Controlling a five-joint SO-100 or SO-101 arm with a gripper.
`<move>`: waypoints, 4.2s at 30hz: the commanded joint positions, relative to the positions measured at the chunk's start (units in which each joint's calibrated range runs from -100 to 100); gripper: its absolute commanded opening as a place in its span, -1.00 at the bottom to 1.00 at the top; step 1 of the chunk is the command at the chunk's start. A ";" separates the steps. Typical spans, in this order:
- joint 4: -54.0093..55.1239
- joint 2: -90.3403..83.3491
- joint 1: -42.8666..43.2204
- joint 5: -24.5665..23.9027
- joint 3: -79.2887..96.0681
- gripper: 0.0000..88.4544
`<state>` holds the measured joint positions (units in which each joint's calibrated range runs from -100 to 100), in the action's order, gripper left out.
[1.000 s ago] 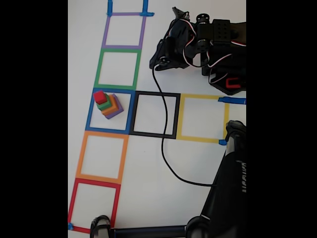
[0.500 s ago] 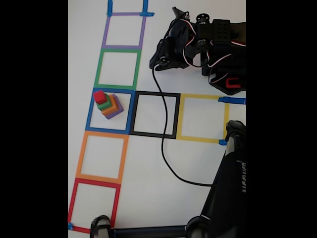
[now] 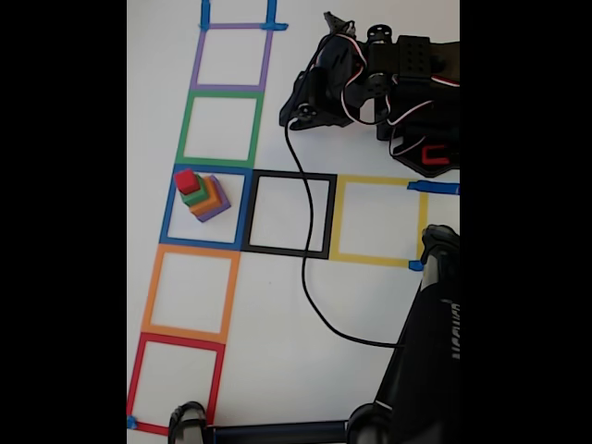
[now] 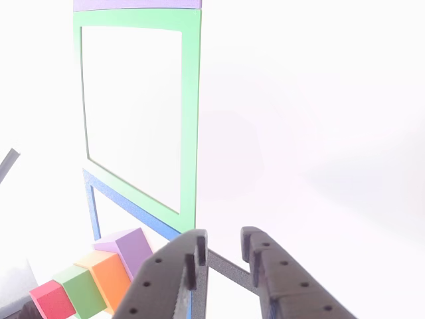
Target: Tower of hanoi
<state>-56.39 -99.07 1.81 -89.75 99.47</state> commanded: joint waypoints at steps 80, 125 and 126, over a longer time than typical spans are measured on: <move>1.00 -0.85 -1.72 -2.47 0.44 -0.96; 1.00 -0.85 -1.72 -2.47 0.44 -0.96; 1.00 -0.85 -1.72 -2.47 0.44 -0.96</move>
<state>-56.39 -99.07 0.64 -91.55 99.47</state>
